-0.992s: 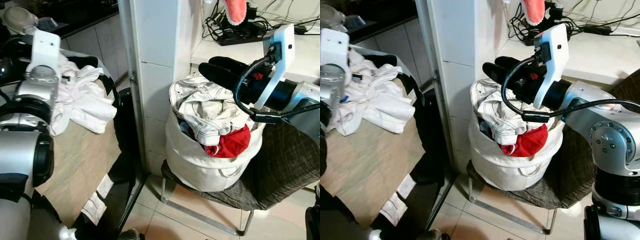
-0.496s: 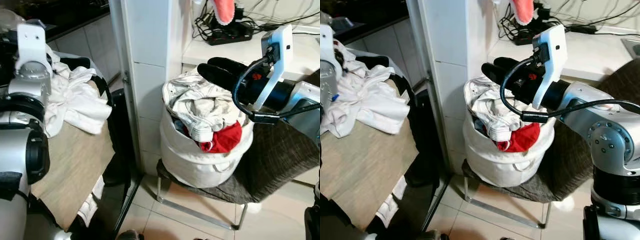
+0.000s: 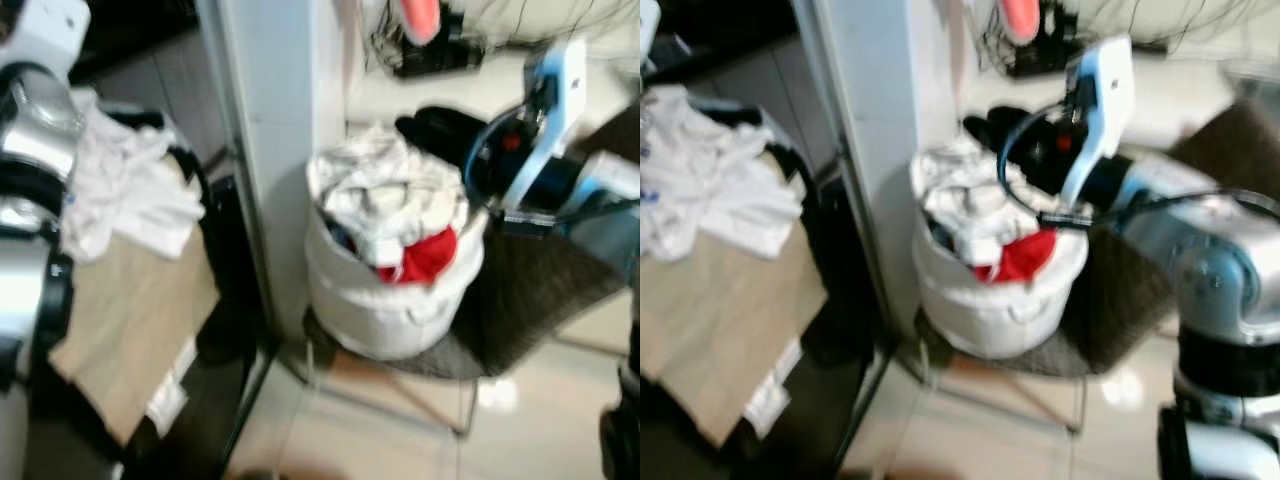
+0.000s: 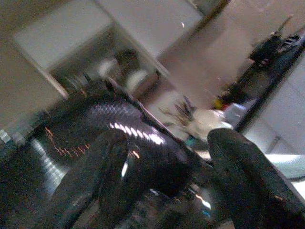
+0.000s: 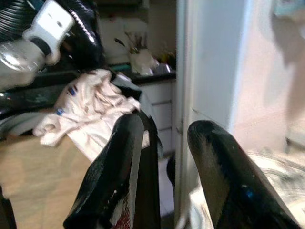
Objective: Clothes washing
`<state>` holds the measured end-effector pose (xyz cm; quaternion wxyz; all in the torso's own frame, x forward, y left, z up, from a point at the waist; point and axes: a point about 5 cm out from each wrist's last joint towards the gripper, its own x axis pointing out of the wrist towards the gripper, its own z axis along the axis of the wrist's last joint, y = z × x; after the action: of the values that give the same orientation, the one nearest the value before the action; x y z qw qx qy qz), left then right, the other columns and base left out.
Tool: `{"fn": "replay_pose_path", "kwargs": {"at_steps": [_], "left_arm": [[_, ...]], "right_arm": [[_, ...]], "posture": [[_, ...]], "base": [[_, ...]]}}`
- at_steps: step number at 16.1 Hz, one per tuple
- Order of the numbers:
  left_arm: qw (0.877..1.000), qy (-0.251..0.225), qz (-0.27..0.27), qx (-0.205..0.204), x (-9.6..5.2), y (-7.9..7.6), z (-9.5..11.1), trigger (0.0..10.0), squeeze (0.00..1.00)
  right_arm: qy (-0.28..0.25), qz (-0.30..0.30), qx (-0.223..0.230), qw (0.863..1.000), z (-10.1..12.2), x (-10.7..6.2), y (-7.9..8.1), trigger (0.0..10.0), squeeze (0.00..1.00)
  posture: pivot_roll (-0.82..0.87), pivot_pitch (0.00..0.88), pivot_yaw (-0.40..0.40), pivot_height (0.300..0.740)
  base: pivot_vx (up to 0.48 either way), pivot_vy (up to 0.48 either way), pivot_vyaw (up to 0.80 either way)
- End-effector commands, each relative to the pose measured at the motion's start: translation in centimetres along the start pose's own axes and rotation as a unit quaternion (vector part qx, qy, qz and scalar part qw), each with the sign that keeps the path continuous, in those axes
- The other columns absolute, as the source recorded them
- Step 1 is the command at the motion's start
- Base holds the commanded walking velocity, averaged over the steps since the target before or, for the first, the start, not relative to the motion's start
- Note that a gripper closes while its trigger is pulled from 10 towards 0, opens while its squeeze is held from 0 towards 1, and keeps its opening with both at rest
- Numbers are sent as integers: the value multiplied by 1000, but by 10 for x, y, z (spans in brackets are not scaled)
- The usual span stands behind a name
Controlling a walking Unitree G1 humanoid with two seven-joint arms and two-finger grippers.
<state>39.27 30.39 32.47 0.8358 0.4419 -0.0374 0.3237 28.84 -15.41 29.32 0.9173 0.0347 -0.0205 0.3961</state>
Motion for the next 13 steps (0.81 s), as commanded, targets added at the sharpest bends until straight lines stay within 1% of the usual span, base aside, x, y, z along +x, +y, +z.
{"fn": "replay_pose_path", "kwargs": {"at_steps": [1, 2, 3, 4, 5, 6, 7, 8, 9, 10, 11, 12, 13], "left_arm": [[999, -10, -17, -43, 2, 3, 13, 10000, 0], [993, 2, -60, -101, 0, -7, 15, 10000, 0], [969, 6, -143, -199, -6, -27, 23, 10000, 0], [940, 4, -202, -274, -13, -42, 33, 10000, 0], [894, 13, -283, -348, -27, -70, 37, 10000, 0], [866, 50, -346, -358, -43, -96, 29, 10000, 0], [860, 74, -371, -344, -50, -106, 22, 10000, 0], [843, 103, -406, -338, -60, -118, 13, 10000, 0], [841, 113, -418, -325, -64, -122, 6, 10000, 0], [851, 112, -433, -276, -66, -124, 0, 10000, 0], [872, 110, -418, -232, -65, -122, -8, 10000, 0], [900, 106, -385, -174, -61, -117, -20, 10000, 0], [914, 107, -363, -148, -59, -113, -26, 10000, 0]], "right_arm": [[-6, -10, -4, 1000, 2, -1, -1, 10000, 0], [-7, -12, -2, 1000, 2, -1, -1, 10000, 0], [-8, -13, 0, 1000, 2, -2, -1, 10000, 0], [-9, -13, 3, 1000, 1, -2, 0, 10000, 0], [-8, -14, 8, 1000, -2, -4, 1, 10000, 0], [-2, -7, 11, 1000, -6, -6, 5, 10000, 0], [2, 1, 11, 1000, -8, -7, 8, 10000, 0], [15, 22, 9, 1000, -12, -9, 15, 10000, 0], [28, 36, 6, 999, -16, -12, 20, 10000, 0], [45, 44, 1, 998, -22, -14, 23, 10000, 0], [72, 35, -18, 997, -30, -16, 23, 10000, 0], [100, 15, -41, 994, -41, -17, 20, 10000, 0], [111, 6, -49, 993, -46, -18, 19, 10000, 0]], "posture": [[-45, 0, 68, 740], [-45, 0, 68, 740], [-42, 0, 68, 740], [-41, 0, 69, 740], [-43, 0, 73, 740], [-47, 0, 76, 740], [-48, 0, 77, 740], [-56, 0, 83, 740], [-57, 0, 84, 740], [-57, 0, 84, 740], [-57, 0, 83, 740], [-57, 0, 81, 740], [-55, 0, 77, 740]], "base": [[0, 0, 0], [0, 0, 0], [0, 0, 0], [0, 0, 0], [0, 0, 0], [0, 0, 0], [0, 0, 0], [0, 0, 0], [0, 0, 0], [0, 0, 0], [0, 0, 0], [0, 0, 0], [0, 0, 0]]}}
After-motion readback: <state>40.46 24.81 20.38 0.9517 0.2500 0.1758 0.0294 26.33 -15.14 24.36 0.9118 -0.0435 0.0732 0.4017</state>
